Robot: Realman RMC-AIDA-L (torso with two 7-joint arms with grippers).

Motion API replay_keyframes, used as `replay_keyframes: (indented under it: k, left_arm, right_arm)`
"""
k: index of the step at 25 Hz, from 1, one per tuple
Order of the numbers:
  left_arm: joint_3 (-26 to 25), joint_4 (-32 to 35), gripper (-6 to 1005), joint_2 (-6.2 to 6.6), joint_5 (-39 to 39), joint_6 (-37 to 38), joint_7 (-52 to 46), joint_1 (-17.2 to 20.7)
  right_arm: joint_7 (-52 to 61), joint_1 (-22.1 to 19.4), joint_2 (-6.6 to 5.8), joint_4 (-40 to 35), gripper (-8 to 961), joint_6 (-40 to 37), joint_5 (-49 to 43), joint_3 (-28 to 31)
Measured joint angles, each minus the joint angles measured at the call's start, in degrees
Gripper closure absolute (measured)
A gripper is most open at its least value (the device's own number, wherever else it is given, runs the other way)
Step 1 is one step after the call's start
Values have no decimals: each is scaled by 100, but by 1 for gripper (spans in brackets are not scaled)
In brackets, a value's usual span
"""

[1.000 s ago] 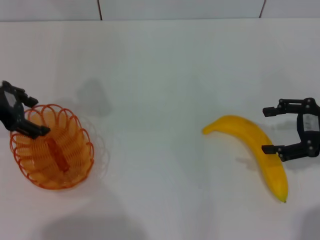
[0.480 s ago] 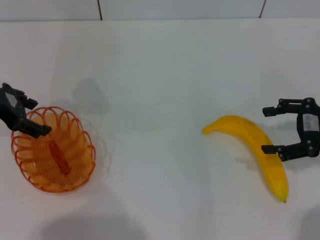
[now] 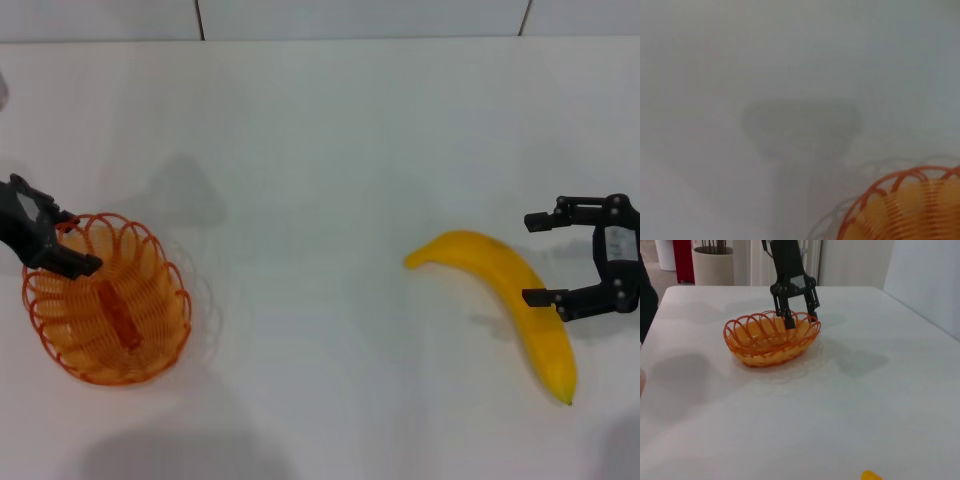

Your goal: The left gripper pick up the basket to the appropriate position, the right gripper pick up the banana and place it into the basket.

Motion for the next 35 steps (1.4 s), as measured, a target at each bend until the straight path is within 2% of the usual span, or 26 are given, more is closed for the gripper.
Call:
replay_keyframes:
  k: [4, 10, 12, 18, 24, 35]
  left_arm:
    - [474, -184, 237, 1, 0, -242, -277, 12]
    - [511, -205, 349, -2, -1, -279, -349, -6]
    - [500, -207, 549, -1, -3, -280, -408, -15]
    - [498, -177, 767, 6, -4, -295, -551, -20]
    - [518, -168, 876, 19, -4, -299, -637, -23]
    - [500, -153, 902, 24, -3, -252, -783, 27]
  right_arm:
    - [0, 2, 0, 0, 71, 1, 0, 4]
    - [0, 3, 0, 0, 70, -13, 0, 14]
    - [0, 3, 0, 0, 70, -22, 0, 18]
    - [0, 3, 0, 0, 71, -34, 0, 18]
    - [0, -4, 0, 0, 70, -35, 0, 10]
    - [0, -29, 7, 0, 71, -44, 0, 18]
